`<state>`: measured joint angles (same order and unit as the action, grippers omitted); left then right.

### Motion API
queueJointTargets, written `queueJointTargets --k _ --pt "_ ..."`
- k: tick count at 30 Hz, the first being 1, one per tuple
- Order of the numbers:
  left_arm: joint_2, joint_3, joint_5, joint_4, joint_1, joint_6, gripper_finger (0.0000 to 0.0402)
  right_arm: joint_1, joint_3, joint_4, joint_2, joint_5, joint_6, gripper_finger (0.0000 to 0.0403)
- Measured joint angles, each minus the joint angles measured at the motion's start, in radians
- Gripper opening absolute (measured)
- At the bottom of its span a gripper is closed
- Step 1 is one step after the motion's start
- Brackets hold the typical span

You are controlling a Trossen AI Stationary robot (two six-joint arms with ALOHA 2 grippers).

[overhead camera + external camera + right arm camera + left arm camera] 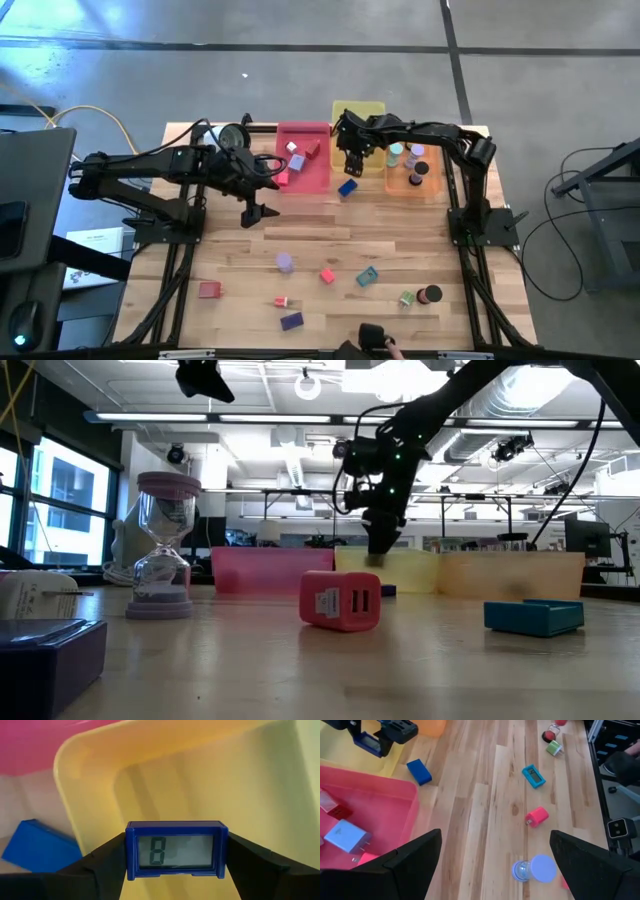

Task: Pick & Place Office items
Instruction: Put the top purple digital clock into the yellow bin

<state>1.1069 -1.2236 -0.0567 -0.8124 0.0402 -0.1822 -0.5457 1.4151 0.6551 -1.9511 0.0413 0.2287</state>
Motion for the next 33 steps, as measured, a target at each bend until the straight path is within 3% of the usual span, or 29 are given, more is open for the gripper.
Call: queueJointTargets --k 13,33 --pt "0.000 0.000 0.003 -0.003 0.000 0.000 0.0363 0.016 0.000 0.135 0.000 -0.073 -0.047 0.0285" --pt "0.002 0.000 0.005 -0.003 -0.068 -0.060 0.0363 0.274 0.000 0.212 0.000 -0.128 -0.125 0.0280"
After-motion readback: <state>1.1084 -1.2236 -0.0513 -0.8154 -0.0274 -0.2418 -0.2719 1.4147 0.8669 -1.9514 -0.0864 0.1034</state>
